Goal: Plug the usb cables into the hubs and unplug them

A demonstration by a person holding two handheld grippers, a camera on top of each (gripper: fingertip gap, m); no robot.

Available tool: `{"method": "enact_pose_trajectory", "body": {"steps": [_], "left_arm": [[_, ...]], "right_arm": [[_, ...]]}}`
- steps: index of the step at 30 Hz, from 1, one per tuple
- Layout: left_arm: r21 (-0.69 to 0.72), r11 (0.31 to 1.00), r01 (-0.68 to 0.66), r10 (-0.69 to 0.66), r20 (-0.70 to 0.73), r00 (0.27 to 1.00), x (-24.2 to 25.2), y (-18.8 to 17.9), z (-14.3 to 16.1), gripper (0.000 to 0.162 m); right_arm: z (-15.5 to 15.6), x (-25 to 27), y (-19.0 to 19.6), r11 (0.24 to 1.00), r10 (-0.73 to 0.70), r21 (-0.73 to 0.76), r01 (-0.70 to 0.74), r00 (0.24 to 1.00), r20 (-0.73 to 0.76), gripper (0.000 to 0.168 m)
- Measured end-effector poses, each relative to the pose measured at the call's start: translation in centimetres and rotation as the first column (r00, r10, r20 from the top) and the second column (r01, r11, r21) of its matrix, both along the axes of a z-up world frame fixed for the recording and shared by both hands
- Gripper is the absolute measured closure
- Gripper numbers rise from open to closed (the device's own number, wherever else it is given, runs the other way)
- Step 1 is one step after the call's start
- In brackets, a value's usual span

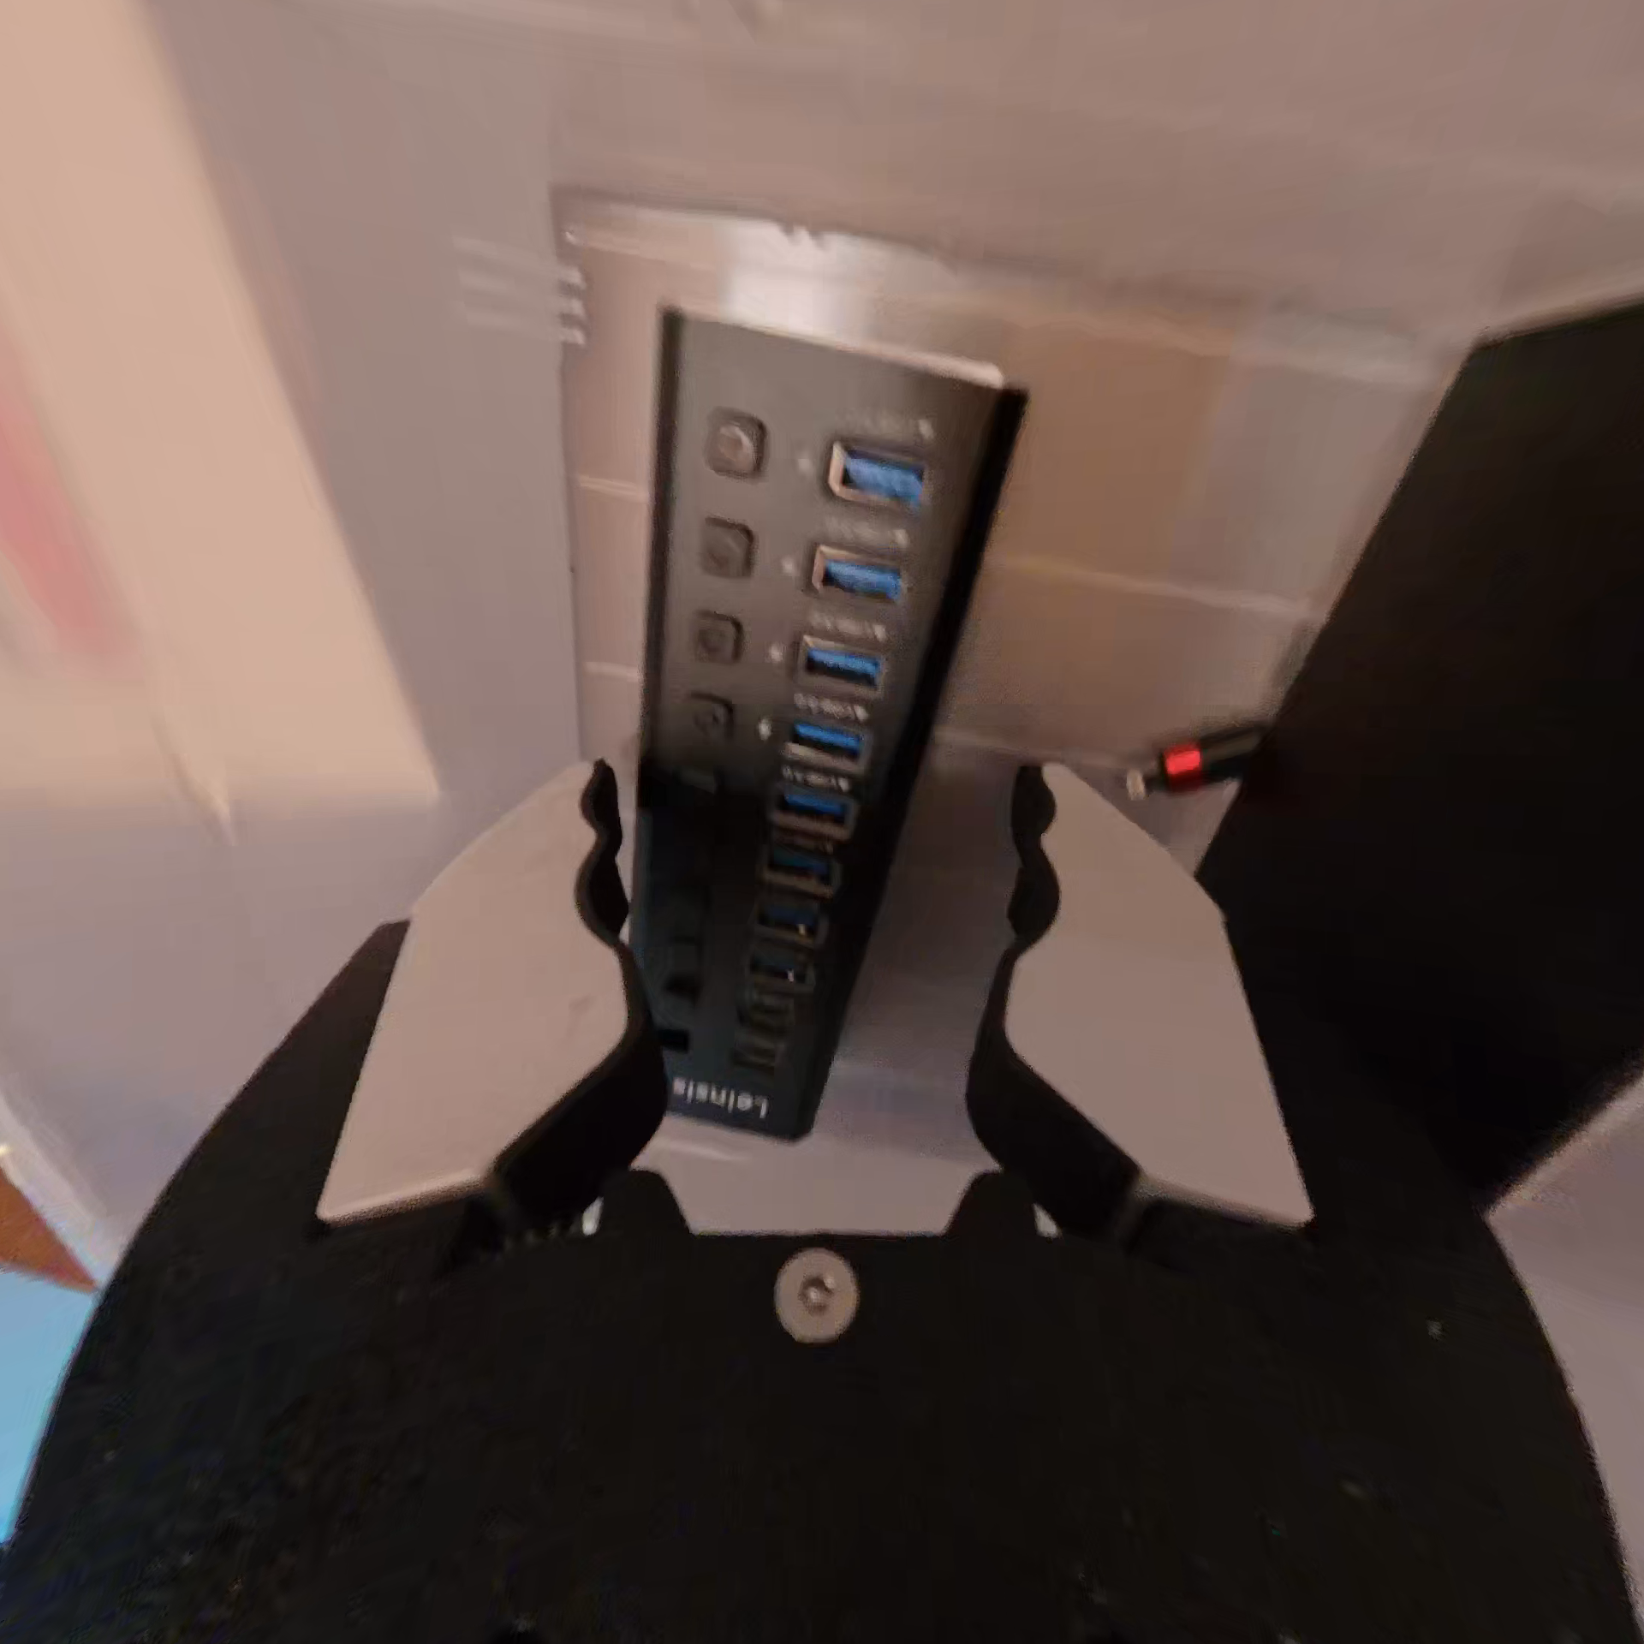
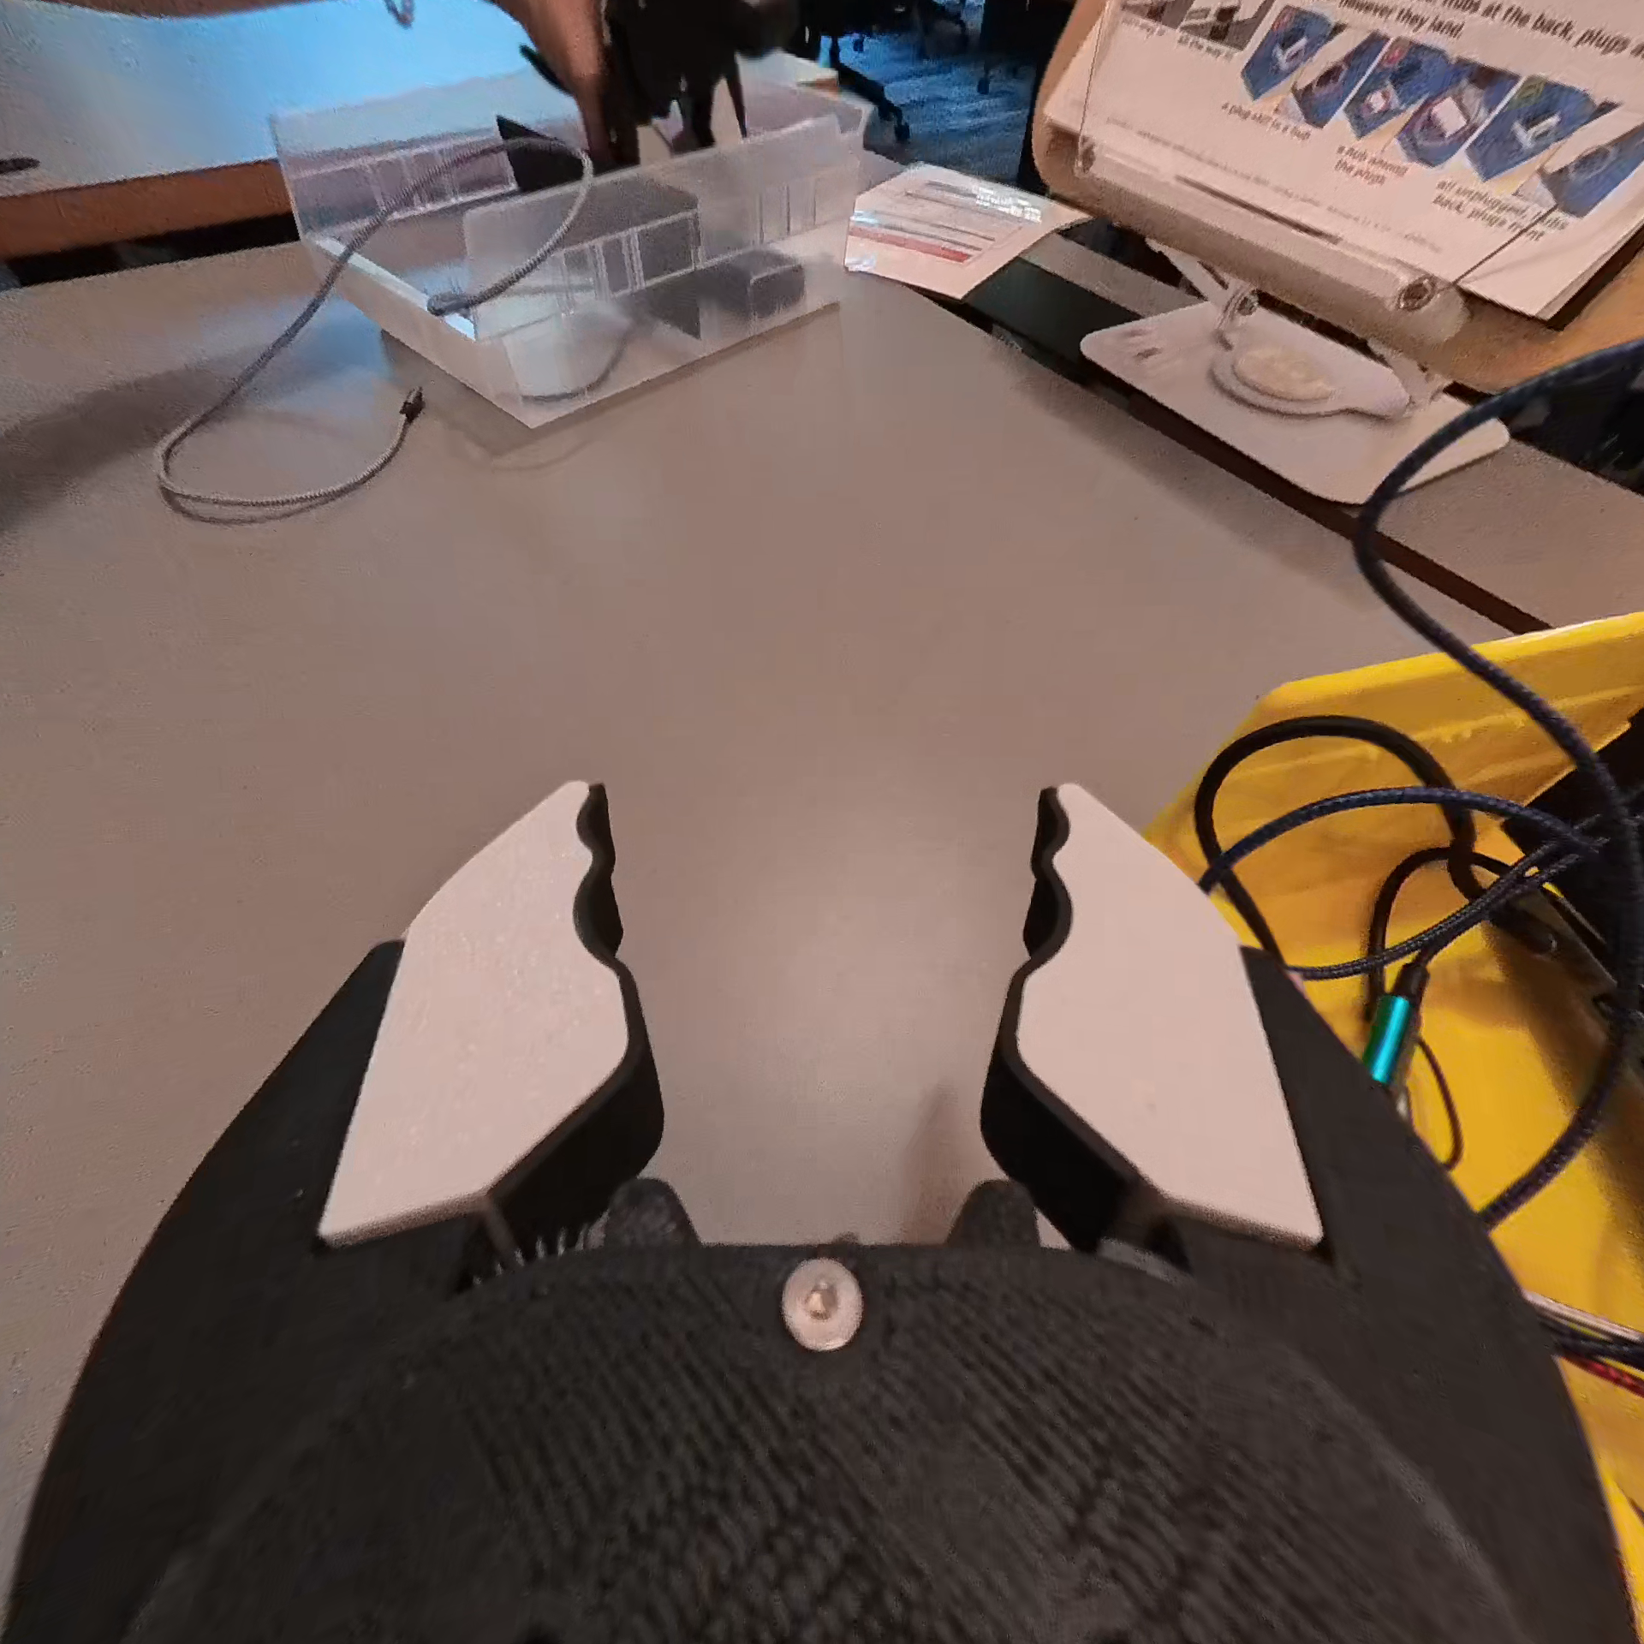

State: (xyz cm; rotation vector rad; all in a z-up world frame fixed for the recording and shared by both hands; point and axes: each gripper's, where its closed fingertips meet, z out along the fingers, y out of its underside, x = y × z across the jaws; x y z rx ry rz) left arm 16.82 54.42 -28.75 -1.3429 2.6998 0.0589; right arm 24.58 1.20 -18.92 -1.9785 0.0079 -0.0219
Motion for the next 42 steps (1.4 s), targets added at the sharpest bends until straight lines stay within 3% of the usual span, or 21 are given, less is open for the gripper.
{"method": "enact_pose_trajectory", "body": {"steps": [4, 6, 8, 15, 25, 29, 33, 38, 40, 42], "left_arm": [[-0.153, 0.98, -0.131, 0.13, -0.015, 0.991, 0.7, -0.7, -0.6, 0.079], [-0.163, 0.978, -0.128, 0.13, -0.002, 0.992, 1.1, -0.6, -0.4, 0.095], [-0.149, 0.984, -0.092, 0.094, 0.002, 0.996, 1.2, -0.4, -0.3, 0.099], [0.19, 0.976, 0.105, -0.123, 0.083, 0.989, 1.3, 0.3, 1.2, 0.101], [0.484, 0.873, 0.056, -0.253, 0.352, 0.901, 0.3, -2.2, 13.1, 0.104], [0.494, 0.868, 0.05, -0.337, 0.511, 0.79, 0.0, -9.2, 19.1, 0.104], [0.394, 0.914, 0.097, -0.361, 0.679, 0.639, -0.3, -20.7, 22.8, 0.104], [0.102, 0.957, 0.271, -0.236, 0.817, 0.526, -0.5, -35.1, 21.6, 0.104], [0.06, 0.941, 0.332, -0.227, 0.84, 0.492, -0.5, -39.7, 20.7, 0.104], [0.036, 0.927, 0.374, -0.22, 0.859, 0.463, -0.4, -43.5, 20.2, 0.104]], "right_arm": [[-1.2, -0.1, 0.5, 0.999, 0.018, -0.027, -0.018, 1.0, -0.01, 0.077], [-1.5, -0.2, 0.8, 0.999, 0.024, -0.031, -0.025, 1.0, -0.019, 0.078], [-1.9, -0.2, 1.0, 0.999, 0.022, -0.042, -0.023, 1.0, -0.023, 0.078], [-1.5, -0.2, 1.0, 0.999, 0.008, -0.042, -0.007, 1.0, 0.019, 0.08], [1.7, -1.3, 2.8, 0.995, -0.037, 0.088, 0.037, 0.999, -0.003, 0.085], [4.2, -2.6, 5.0, 0.973, -0.108, 0.213, 0.094, 0.992, 0.057, 0.086], [7.8, -5.9, 6.7, 0.934, -0.127, 0.348, 0.082, 0.986, 0.107, 0.086], [13.5, -10.5, 6.4, 0.84, -0.197, 0.542, 0.022, 0.943, 0.267, 0.087], [15.0, -11.6, 5.6, 0.803, -0.212, 0.595, -0.005, 0.932, 0.294, 0.098], [14.9, -11.9, 5.4, 0.815, -0.202, 0.58, -0.015, 0.93, 0.308, 0.101]]}}
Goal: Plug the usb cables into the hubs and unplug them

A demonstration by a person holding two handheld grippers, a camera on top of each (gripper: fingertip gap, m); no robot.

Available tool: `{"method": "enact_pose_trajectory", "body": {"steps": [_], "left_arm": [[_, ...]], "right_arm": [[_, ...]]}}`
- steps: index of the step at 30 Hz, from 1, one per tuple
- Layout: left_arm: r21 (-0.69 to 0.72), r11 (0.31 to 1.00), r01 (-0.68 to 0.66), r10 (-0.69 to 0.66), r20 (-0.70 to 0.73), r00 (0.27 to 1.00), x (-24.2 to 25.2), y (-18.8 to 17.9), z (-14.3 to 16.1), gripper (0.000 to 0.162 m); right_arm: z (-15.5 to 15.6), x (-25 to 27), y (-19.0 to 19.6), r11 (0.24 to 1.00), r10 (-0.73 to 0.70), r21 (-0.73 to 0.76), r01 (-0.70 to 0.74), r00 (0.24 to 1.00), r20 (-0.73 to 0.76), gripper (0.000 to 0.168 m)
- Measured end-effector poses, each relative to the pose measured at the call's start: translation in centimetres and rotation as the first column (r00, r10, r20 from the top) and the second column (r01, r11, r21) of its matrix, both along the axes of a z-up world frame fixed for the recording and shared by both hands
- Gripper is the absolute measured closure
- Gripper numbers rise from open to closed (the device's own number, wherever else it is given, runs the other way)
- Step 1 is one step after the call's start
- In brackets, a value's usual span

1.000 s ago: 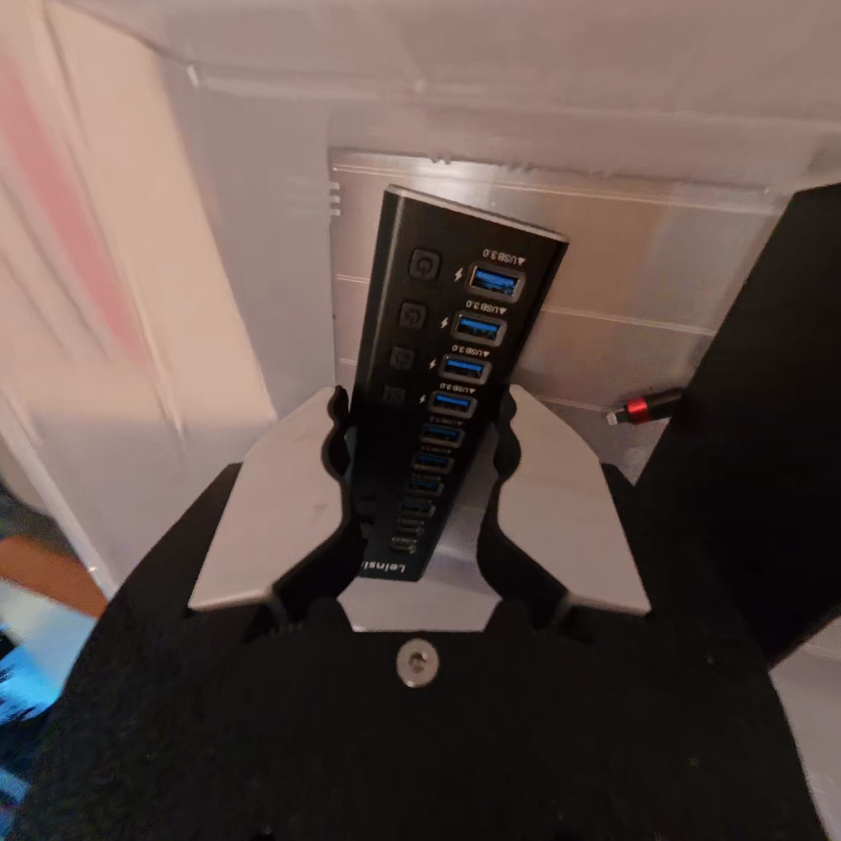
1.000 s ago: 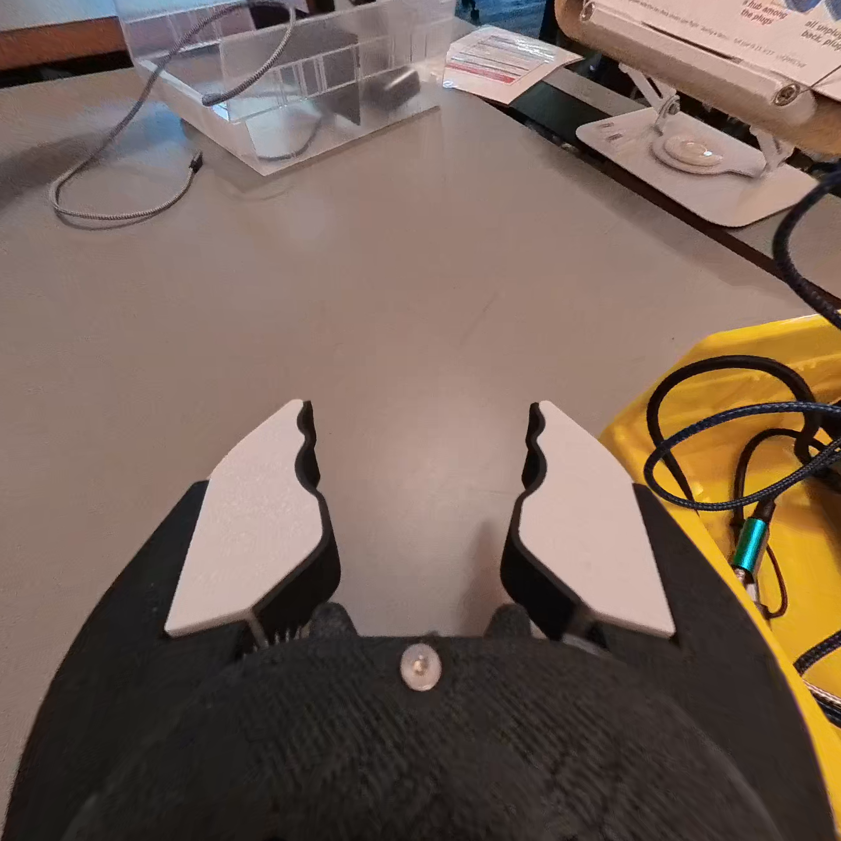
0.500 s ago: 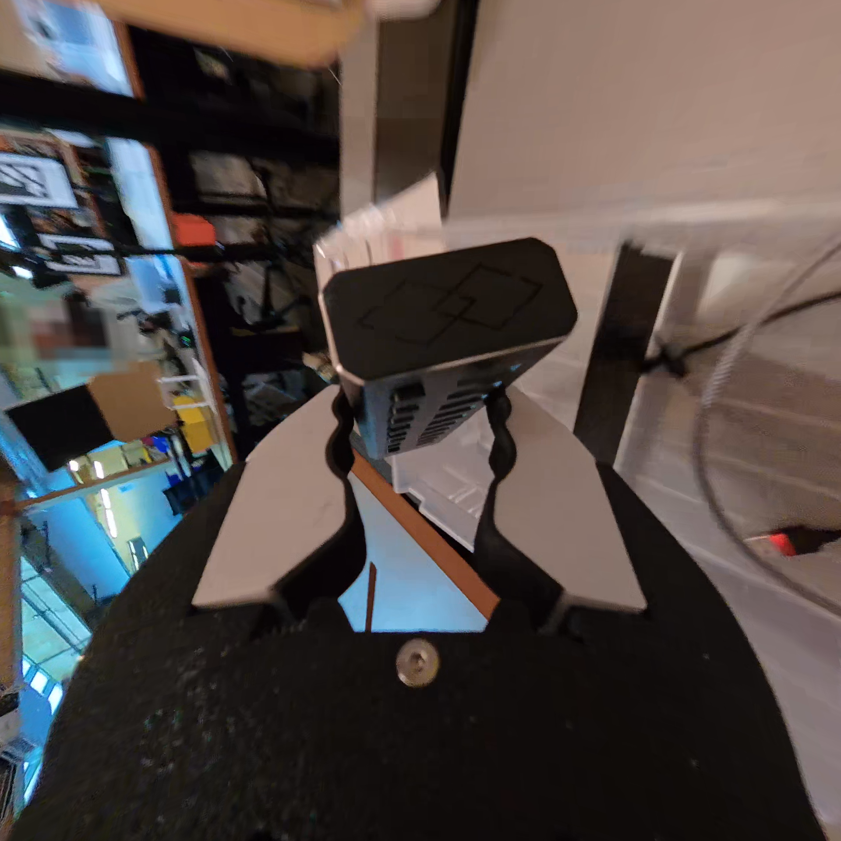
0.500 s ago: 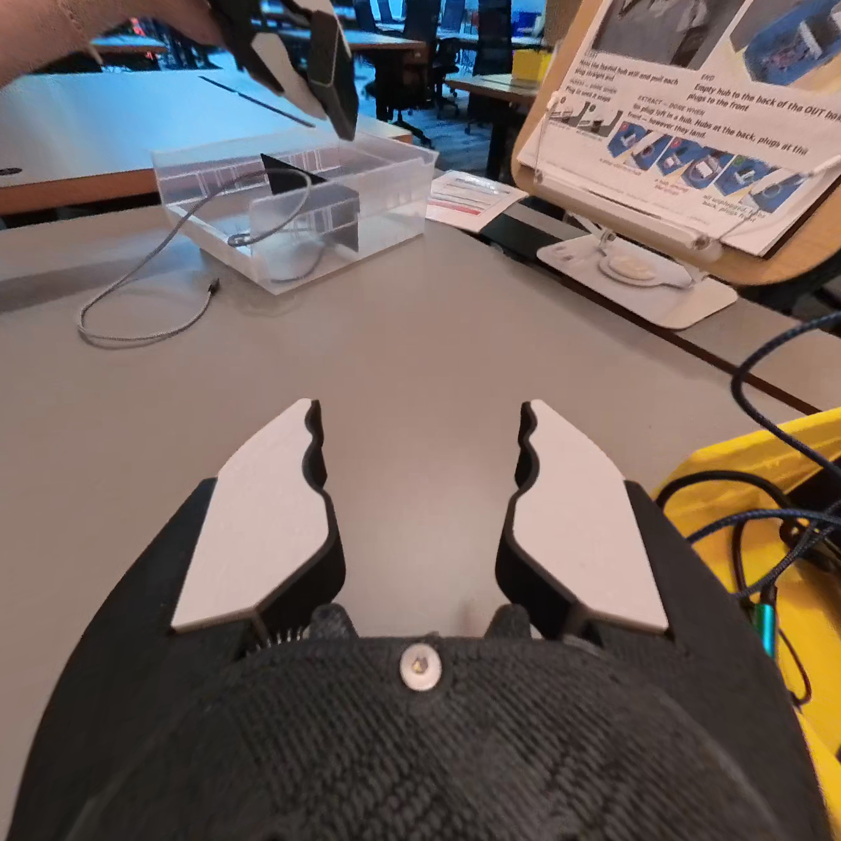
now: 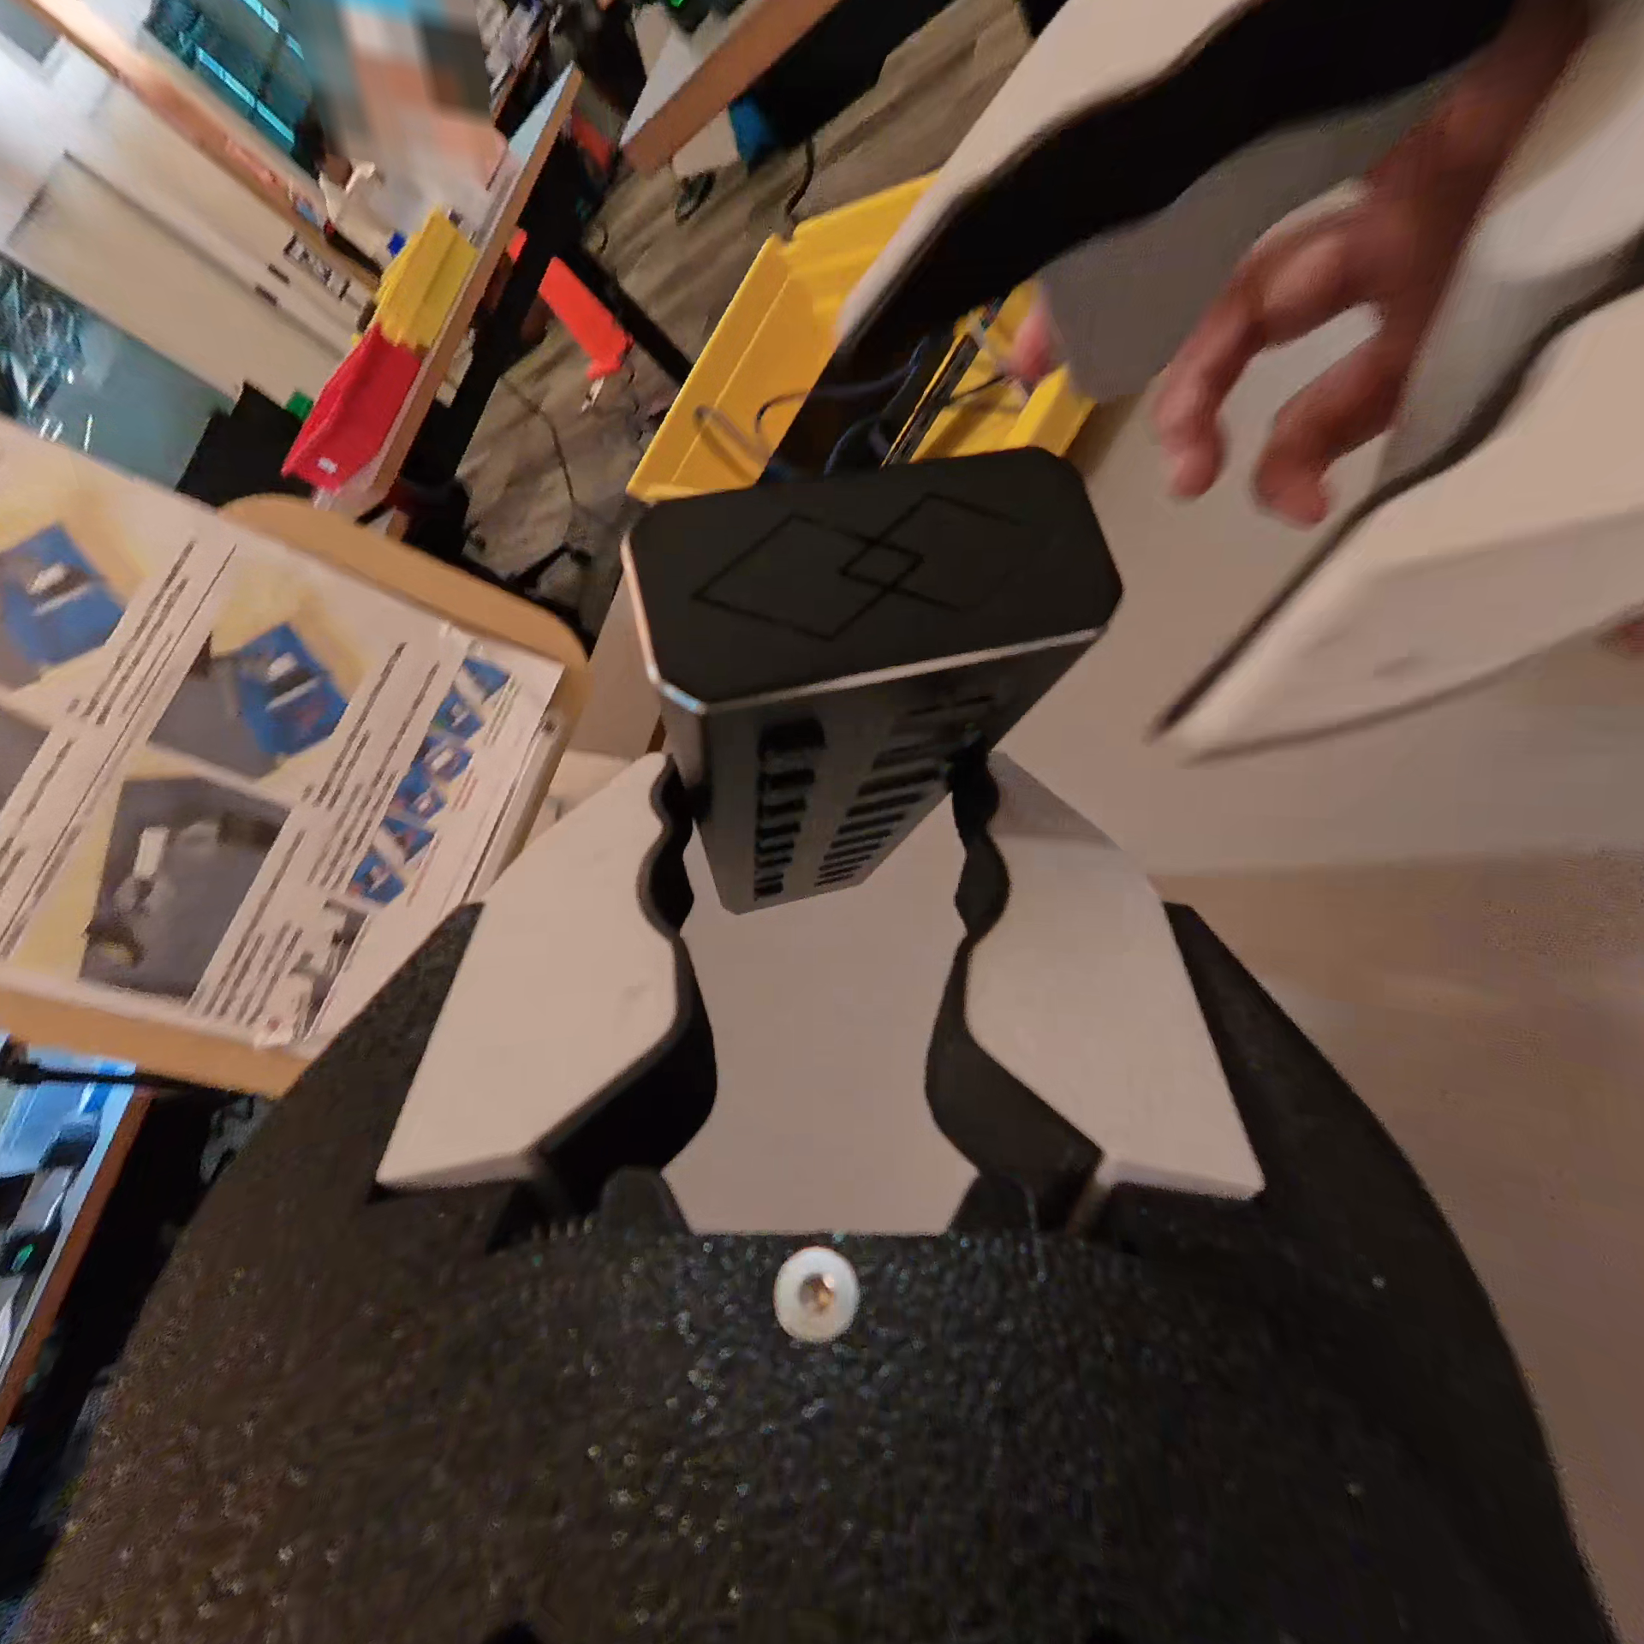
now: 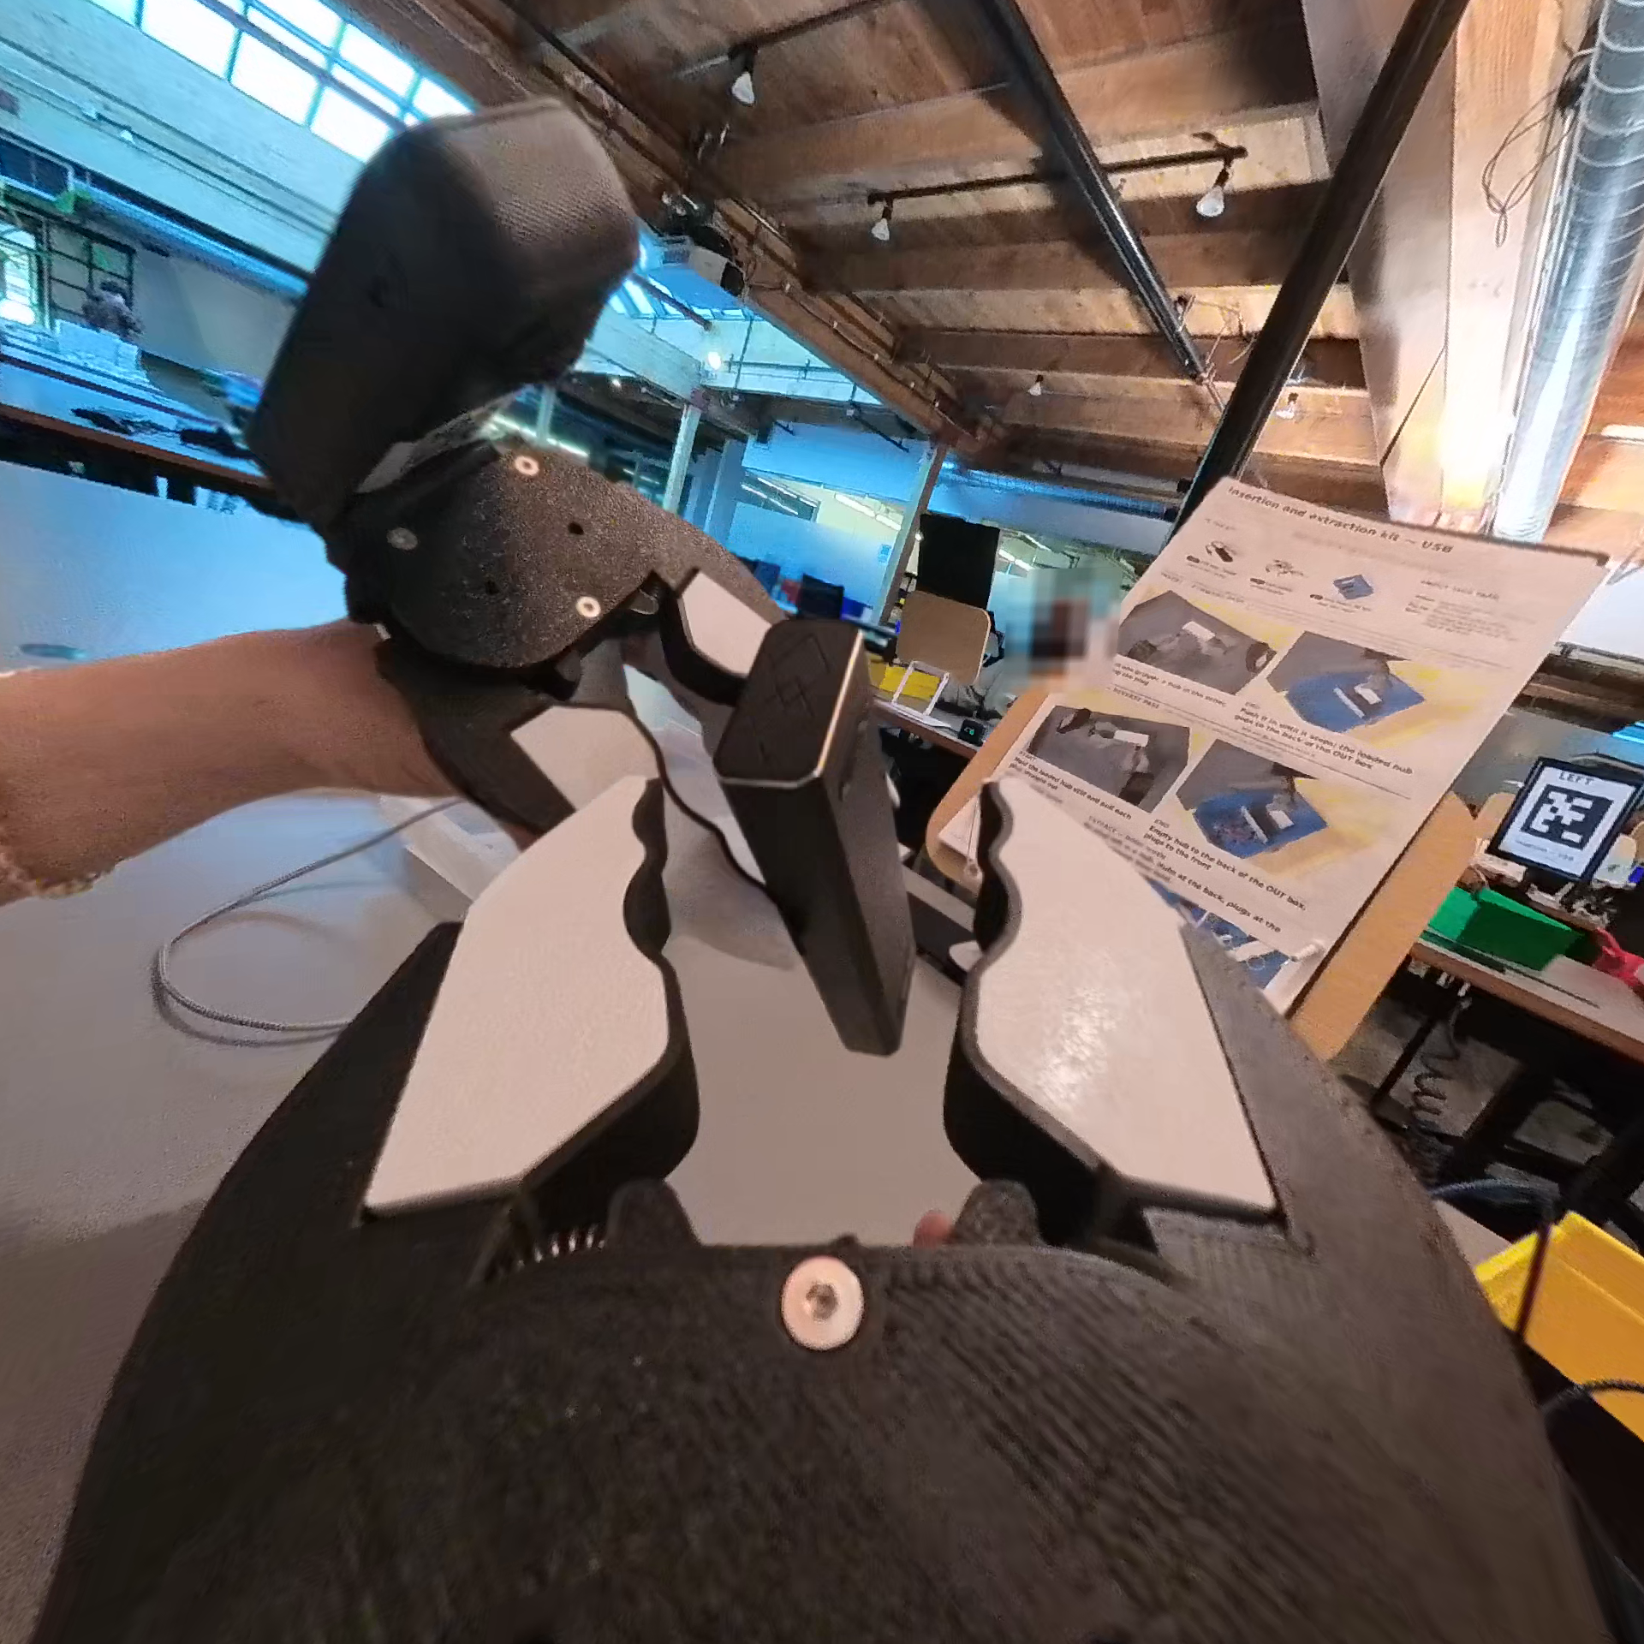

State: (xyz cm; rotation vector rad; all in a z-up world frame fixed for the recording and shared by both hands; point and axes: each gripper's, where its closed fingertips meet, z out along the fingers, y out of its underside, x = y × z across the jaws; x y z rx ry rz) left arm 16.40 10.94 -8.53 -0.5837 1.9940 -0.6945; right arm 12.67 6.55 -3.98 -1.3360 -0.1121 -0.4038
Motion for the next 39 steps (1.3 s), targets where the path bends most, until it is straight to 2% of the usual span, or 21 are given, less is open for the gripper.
{"method": "enact_pose_trajectory", "body": {"steps": [3, 4, 6, 9, 11, 13, 15, 16, 18, 20, 22, 24, 27, 29, 30, 31, 33, 35, 37, 39], "left_arm": [[-0.042, 0.998, 0.039, -0.038, 0.033, 0.999, 0.2, -3.6, 0.2, 0.104], [-0.056, 0.998, 0.04, -0.038, 0.045, 0.998, 0.3, -4.2, 0.4, 0.104], [-0.088, 0.996, 0.031, -0.024, 0.073, 0.997, 0.5, -5.1, 0.8, 0.104], [-0.145, 0.989, 0.024, -0.003, 0.146, 0.989, 0.5, -6.1, 1.7, 0.104], [-0.214, 0.975, 0.06, -0.01, 0.228, 0.974, 0.3, -6.9, 2.8, 0.104], [-0.278, 0.952, 0.131, -0.048, 0.287, 0.957, -0.3, -7.9, 3.4, 0.101], [-0.347, 0.922, 0.174, -0.064, 0.304, 0.95, -0.9, -7.8, 3.3, 0.076], [-0.396, 0.899, 0.186, -0.07, 0.29, 0.954, -1.1, -7.5, 3.0, 0.071], [-0.557, 0.802, 0.215, -0.086, 0.248, 0.965, -1.8, -6.5, 2.5, 0.069], [-0.722, 0.645, 0.249, -0.148, 0.201, 0.968, -2.5, -6.0, 1.5, 0.081], [-0.811, 0.529, 0.249, -0.251, 0.131, 0.959, -2.8, -6.9, -1.2, 0.087], [-0.854, 0.462, 0.238, -0.359, 0.065, 0.931, -3.1, -9.1, -4.4, 0.082], [-0.921, 0.278, 0.273, -0.449, 0.127, 0.885, -3.3, -12.0, -5.5, 0.084], [-0.943, 0.129, 0.308, -0.453, 0.22, 0.864, -3.2, -12.7, -4.6, 0.099], [-0.945, 0.092, 0.315, -0.456, 0.241, 0.857, -3.1, -12.9, -4.5, 0.115], [-0.944, 0.092, 0.317, -0.459, 0.242, 0.855, -2.8, -13.0, -4.8, 0.133], [-0.93, 0.119, 0.347, -0.437, 0.265, 0.86, -2.7, -12.6, -5.1, 0.134], [-0.92, 0.163, 0.358, -0.412, 0.266, 0.871, -2.7, -11.8, -5.2, 0.135], [-0.912, 0.256, 0.32, -0.393, 0.205, 0.897, -2.6, -10.5, -5.8, 0.135], [-0.879, 0.386, 0.279, -0.37, 0.129, 0.92, -2.5, -8.9, -6.0, 0.135]], "right_arm": [[-0.3, -0.4, -0.5, 0.999, 0.039, -0.023, -0.039, 0.999, 0.021, 0.121], [-0.1, 0.1, -0.8, 1.0, 0.003, -0.019, -0.002, 0.999, 0.035, 0.13], [0.4, 0.4, -1.6, 0.999, -0.034, -0.01, 0.035, 0.995, 0.091, 0.135], [1.2, 0.7, -2.7, 0.998, -0.061, 0.023, 0.059, 0.993, 0.099, 0.138], [2.3, 0.7, -3.6, 0.995, -0.002, 0.098, 0.0, 1.0, 0.021, 0.139], [3.4, 0.7, -4.6, 0.979, 0.122, 0.171, -0.108, 0.99, -0.073, 0.14], [4.4, 1.0, -5.9, 0.945, 0.252, 0.253, -0.206, 0.954, -0.166, 0.14], [4.9, 1.4, -6.5, 0.924, 0.31, 0.293, -0.244, 0.928, -0.205, 0.14], [5.4, 2.1, -7.5, 0.889, 0.388, 0.354, -0.29, 0.888, -0.247, 0.14], [5.4, 2.9, -8.0, 0.87, 0.429, 0.39, -0.303, 0.854, -0.294, 0.139], [5.3, 3.1, -7.8, 0.86, 0.46, 0.394, -0.324, 0.826, -0.327, 0.139], [4.9, 2.7, -7.2, 0.857, 0.481, 0.375, -0.353, 0.808, -0.34, 0.14], [4.1, 2.3, -6.0, 0.861, 0.489, 0.346, -0.373, 0.793, -0.364, 0.139], [3.7, 2.3, -5.6, 0.848, 0.514, 0.364, -0.385, 0.764, -0.391, 0.139], [3.5, 2.3, -5.4, 0.841, 0.53, 0.367, -0.398, 0.744, -0.407, 0.139], [3.2, 2.3, -5.2, 0.837, 0.539, 0.363, -0.409, 0.729, -0.422, 0.14], [3.0, 2.8, -5.1, 0.839, 0.537, 0.372, -0.398, 0.716, -0.445, 0.14], [2.6, 3.1, -5.3, 0.823, 0.568, 0.357, -0.442, 0.672, -0.476, 0.141], [1.8, 4.0, -5.5, 0.845, 0.535, 0.303, -0.441, 0.684, -0.496, 0.139], [0.7, 5.0, -5.7, 0.891, 0.451, 0.188, -0.413, 0.763, -0.463, 0.129]]}}
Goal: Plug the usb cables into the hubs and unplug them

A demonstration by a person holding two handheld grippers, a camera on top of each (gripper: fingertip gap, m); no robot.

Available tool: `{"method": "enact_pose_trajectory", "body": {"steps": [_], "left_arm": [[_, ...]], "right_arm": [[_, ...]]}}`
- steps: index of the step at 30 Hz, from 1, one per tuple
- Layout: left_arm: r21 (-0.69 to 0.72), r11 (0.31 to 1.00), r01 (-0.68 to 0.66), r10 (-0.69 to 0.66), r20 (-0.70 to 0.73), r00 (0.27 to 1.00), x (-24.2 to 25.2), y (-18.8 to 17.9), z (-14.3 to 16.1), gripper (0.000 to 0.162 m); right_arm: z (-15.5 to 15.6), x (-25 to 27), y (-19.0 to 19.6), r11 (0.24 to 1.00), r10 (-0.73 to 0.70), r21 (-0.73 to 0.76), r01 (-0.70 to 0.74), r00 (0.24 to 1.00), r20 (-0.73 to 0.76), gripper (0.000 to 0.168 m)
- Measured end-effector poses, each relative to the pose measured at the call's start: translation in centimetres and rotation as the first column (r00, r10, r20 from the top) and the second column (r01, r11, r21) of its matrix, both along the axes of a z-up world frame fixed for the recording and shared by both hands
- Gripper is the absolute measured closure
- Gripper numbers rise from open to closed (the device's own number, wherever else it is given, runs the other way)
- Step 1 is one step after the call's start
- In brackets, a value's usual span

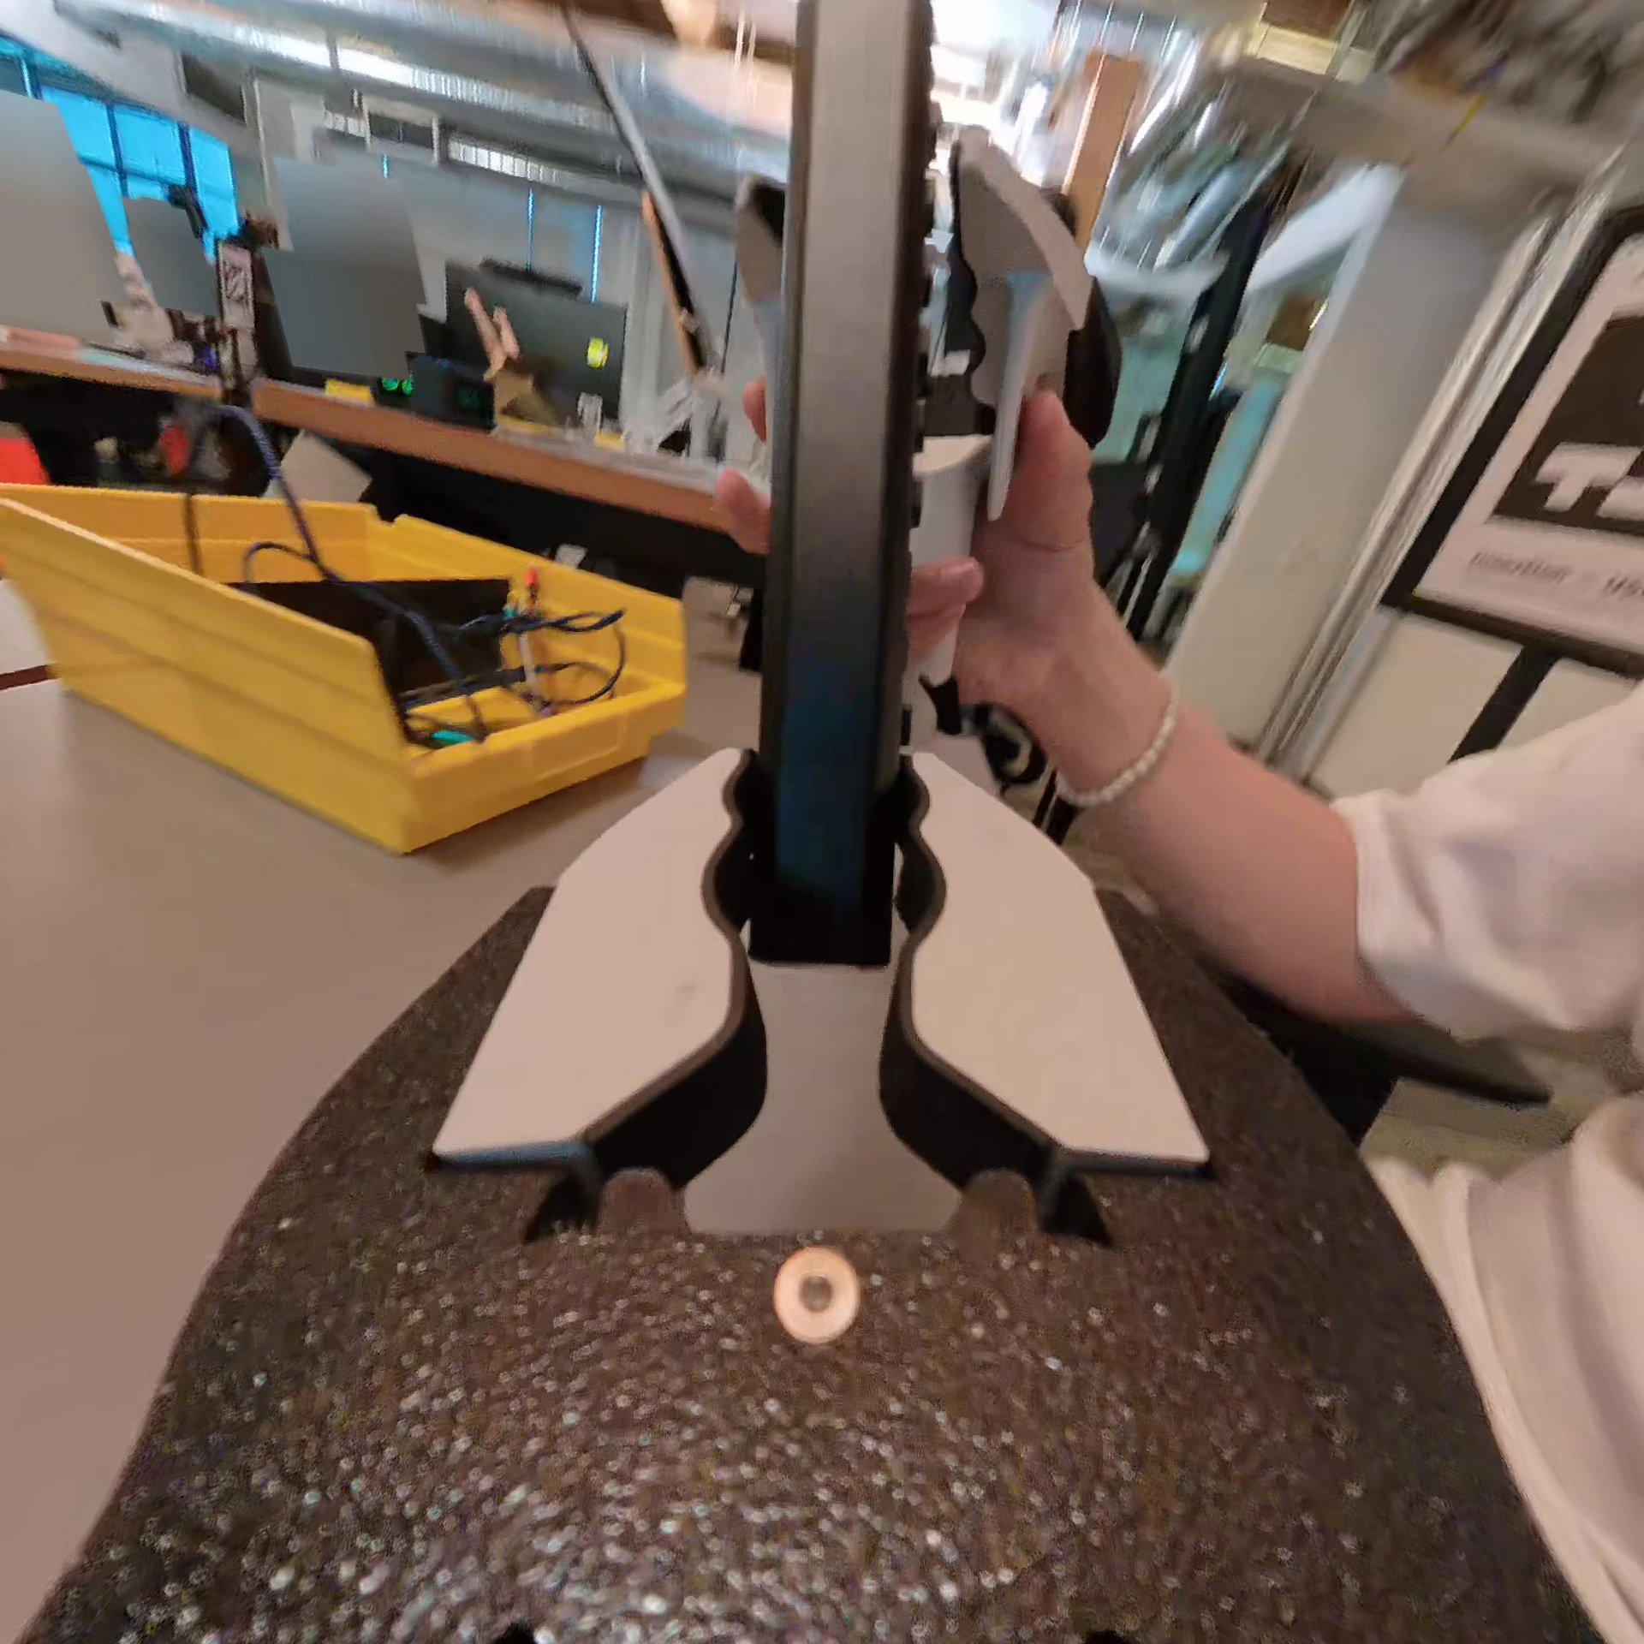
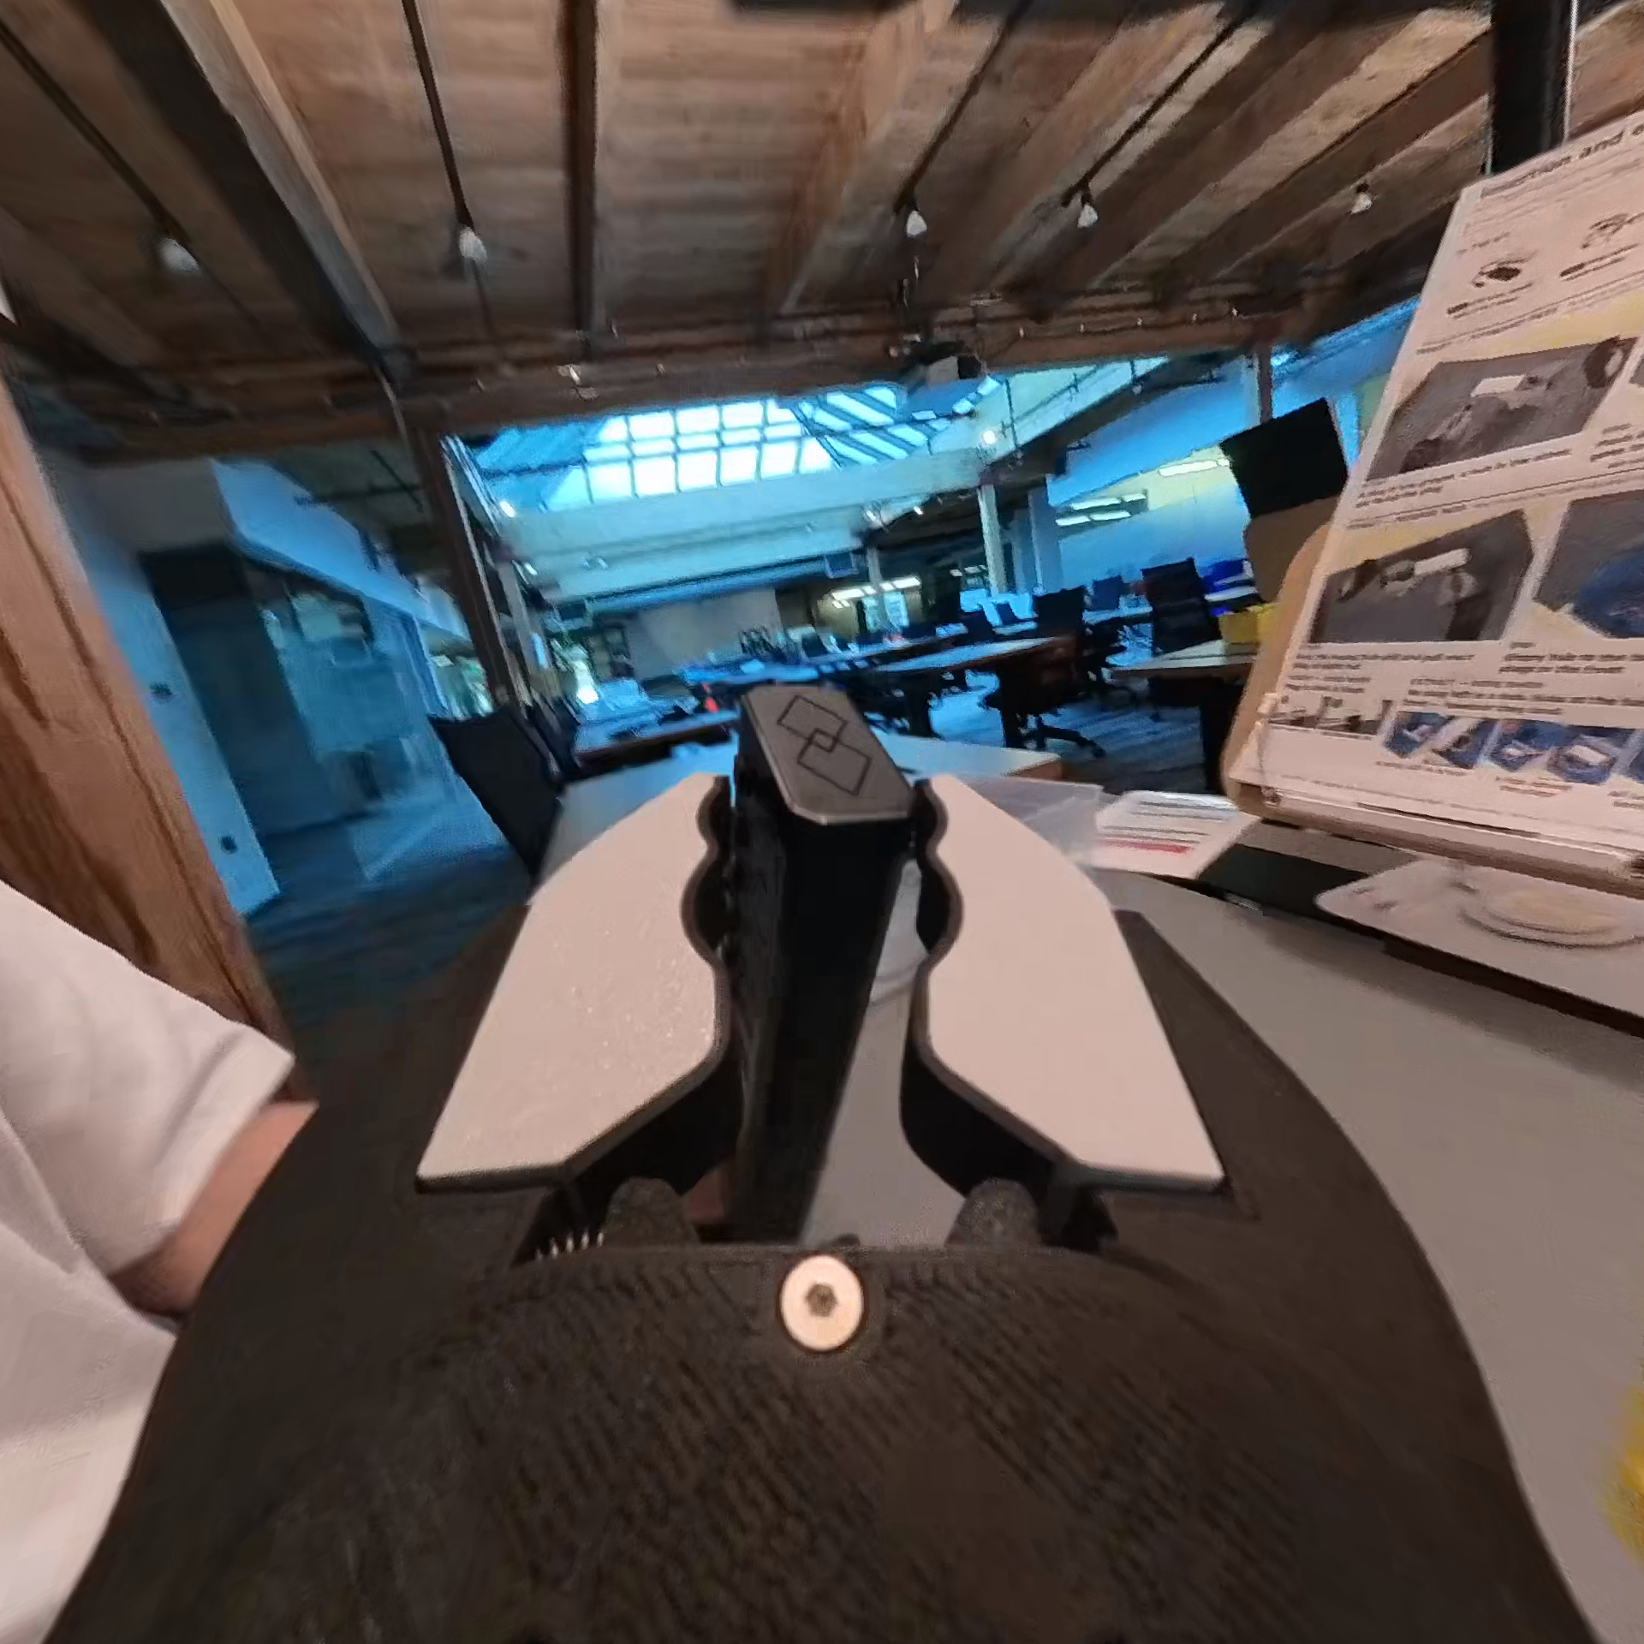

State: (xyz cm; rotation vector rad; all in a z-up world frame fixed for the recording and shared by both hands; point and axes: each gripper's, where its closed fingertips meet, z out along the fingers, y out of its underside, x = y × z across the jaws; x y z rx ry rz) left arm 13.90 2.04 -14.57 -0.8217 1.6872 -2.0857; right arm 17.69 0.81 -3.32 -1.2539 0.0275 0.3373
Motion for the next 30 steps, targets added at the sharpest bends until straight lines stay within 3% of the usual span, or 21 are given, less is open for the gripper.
{"method": "enact_pose_trajectory", "body": {"steps": [3, 6, 8, 11, 12, 15, 19, 22, 24, 26, 28, 30], "left_arm": [[0.196, 0.98, -0.021, 0.039, -0.086, 0.996, -0.2, 2.6, 0.2, 0.135], [0.438, 0.899, 0.005, 0.085, -0.187, 0.979, -0.2, 4.7, -0.7, 0.135], [0.487, 0.871, 0.069, 0.076, -0.273, 0.959, -0.3, 5.4, -0.9, 0.135], [0.535, 0.835, 0.125, 0.097, -0.367, 0.925, 0.1, 6.2, -0.6, 0.135], [0.556, 0.82, 0.14, 0.107, -0.388, 0.916, 0.2, 6.5, -0.4, 0.135], [0.564, 0.801, 0.201, 0.099, -0.455, 0.885, 0.0, 6.4, 0.2, 0.135], [0.565, 0.778, 0.275, 0.087, -0.529, 0.844, -0.2, 5.9, 0.2, 0.135], [0.586, 0.767, 0.261, 0.096, -0.507, 0.856, 0.2, 5.8, 0.7, 0.136], [0.576, 0.792, 0.203, 0.094, -0.443, 0.892, 0.8, 5.4, 1.8, 0.134], [0.554, 0.829, 0.083, 0.157, -0.373, 0.914, 1.7, 5.6, 2.7, 0.121], [0.493, 0.866, -0.087, 0.264, -0.303, 0.916, 2.4, 6.6, 3.7, 0.099], [0.371, 0.896, -0.245, 0.349, -0.247, 0.904, 2.4, 7.5, 4.2, 0.094]], "right_arm": [[-2.1, 0.8, -0.2, 0.97, -0.128, -0.16, 0.183, 0.945, 0.302, 0.087], [-4.8, -0.2, 0.0, 0.918, -0.085, -0.249, 0.31, 0.766, 0.637, 0.071], [-7.3, -0.2, 1.2, 0.871, -0.04, -0.271, 0.409, 0.611, 0.791, 0.071], [-9.4, 1.5, 3.4, 0.78, -0.047, -0.157, 0.605, 0.307, 0.95, 0.083], [-10.1, 1.4, 4.0, 0.772, -0.025, -0.136, 0.62, 0.243, 0.97, 0.085], [-11.7, 1.7, 5.2, 0.738, 0.006, -0.107, 0.667, 0.152, 0.988, 0.094], [-11.9, 2.4, 5.7, 0.707, 0.007, 0.027, 0.707, -0.044, 0.999, 0.097], [-11.7, 2.6, 5.9, 0.712, -0.065, 0.055, 0.7, -0.012, 0.998, 0.097], [-11.5, 2.8, 5.8, 0.706, -0.101, 0.035, 0.708, 0.052, 0.994, 0.096], [-10.9, 3.4, 5.5, 0.685, -0.151, 0.029, 0.728, 0.103, 0.983, 0.096], [-10.1, 4.4, 5.0, 0.643, -0.21, 0.038, 0.765, 0.128, 0.969, 0.096], [-9.6, 5.4, 4.4, 0.6, -0.256, 0.04, 0.799, 0.144, 0.956, 0.096]]}}
